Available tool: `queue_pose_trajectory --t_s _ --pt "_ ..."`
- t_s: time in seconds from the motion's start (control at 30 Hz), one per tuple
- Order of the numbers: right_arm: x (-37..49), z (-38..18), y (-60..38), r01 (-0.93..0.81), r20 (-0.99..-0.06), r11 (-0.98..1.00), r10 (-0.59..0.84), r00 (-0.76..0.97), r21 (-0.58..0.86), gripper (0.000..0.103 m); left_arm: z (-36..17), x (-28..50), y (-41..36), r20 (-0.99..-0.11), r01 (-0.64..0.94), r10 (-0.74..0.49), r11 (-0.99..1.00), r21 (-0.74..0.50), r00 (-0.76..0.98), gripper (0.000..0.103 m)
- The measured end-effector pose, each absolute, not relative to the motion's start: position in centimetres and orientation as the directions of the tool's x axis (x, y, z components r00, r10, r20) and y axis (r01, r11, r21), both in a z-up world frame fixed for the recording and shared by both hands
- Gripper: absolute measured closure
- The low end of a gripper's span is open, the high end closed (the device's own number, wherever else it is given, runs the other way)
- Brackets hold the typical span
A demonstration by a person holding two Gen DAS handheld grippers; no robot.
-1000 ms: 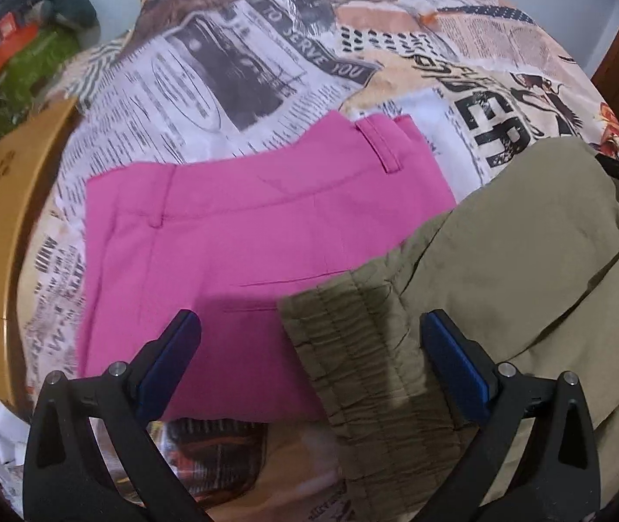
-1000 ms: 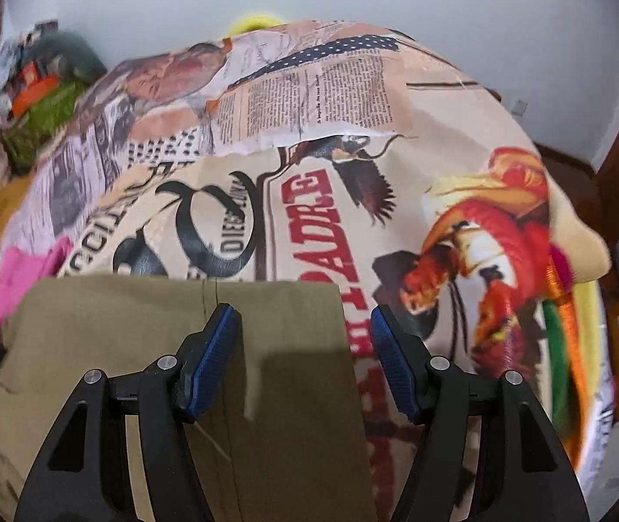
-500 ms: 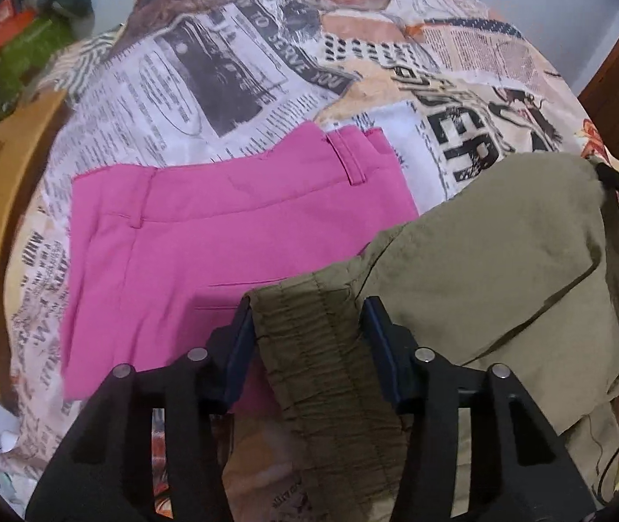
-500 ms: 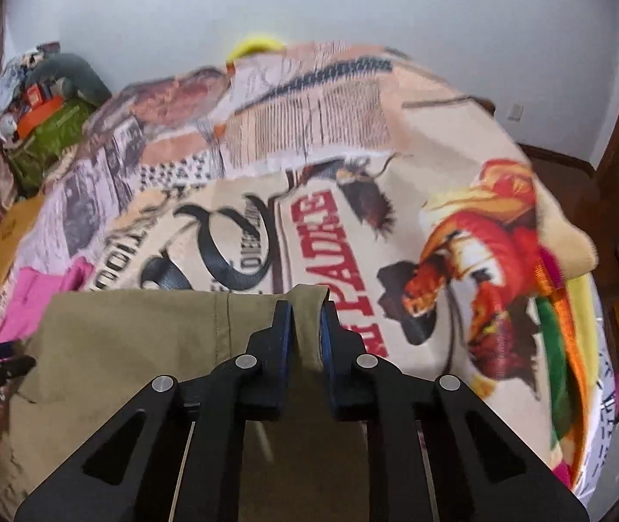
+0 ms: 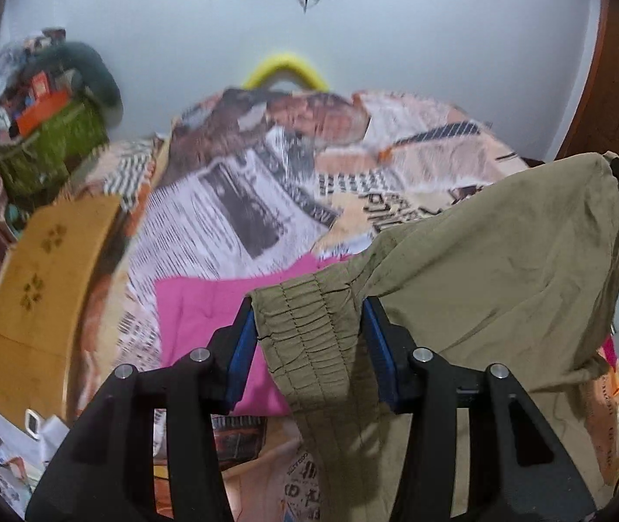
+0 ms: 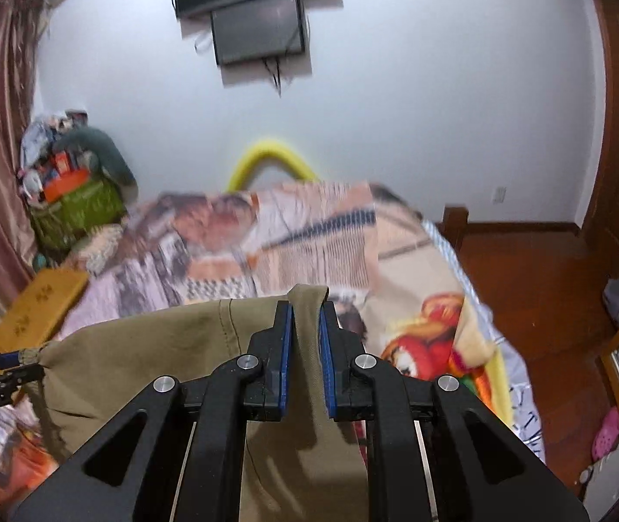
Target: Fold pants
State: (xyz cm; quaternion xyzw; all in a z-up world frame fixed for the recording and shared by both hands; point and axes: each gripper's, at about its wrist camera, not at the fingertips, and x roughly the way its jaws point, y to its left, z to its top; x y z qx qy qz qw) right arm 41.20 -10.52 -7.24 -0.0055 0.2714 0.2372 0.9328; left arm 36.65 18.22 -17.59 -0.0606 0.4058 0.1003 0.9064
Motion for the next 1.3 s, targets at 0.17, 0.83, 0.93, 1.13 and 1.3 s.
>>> queue_pose_trajectory --t_s 0.17,0.83,0.93,1.13,1.3 --pt "38.1 -5.4 -11.9 -0.465 -0.476 0.875 0.468 0.745 0.132 0.092 -15.8 34.3 17.1 -0.729 -0.220 0.130 0.975 -0.028 0.672 0.055" --pt "23.5 -9.5 -17.1 -0.505 -0.552 0.844 0.512 0.658 0.182 0.093 -17.7 23.5 12.9 -0.741 -0.127 0.127 0.990 0.057 0.659 0.055" --pt "21.8 -10.7 -17.5 -0.503 -0.581 0.842 0.512 0.633 0.194 0.092 -18.7 21.9 12.7 -0.753 -0.114 0.116 0.992 0.054 0.648 0.055" --pt "18.9 -13.9 -18.0 -0.489 -0.647 0.851 0.485 0.589 0.193 0.092 -21.0 19.4 12.9 -0.796 -0.097 0.070 0.995 0.014 0.601 0.055" --pt "17.6 -16.5 -18.6 -0.451 -0.691 0.863 0.470 0.549 0.229 0.092 -22.5 17.4 13.5 -0.821 -0.108 0.051 0.994 -0.013 0.569 0.055"
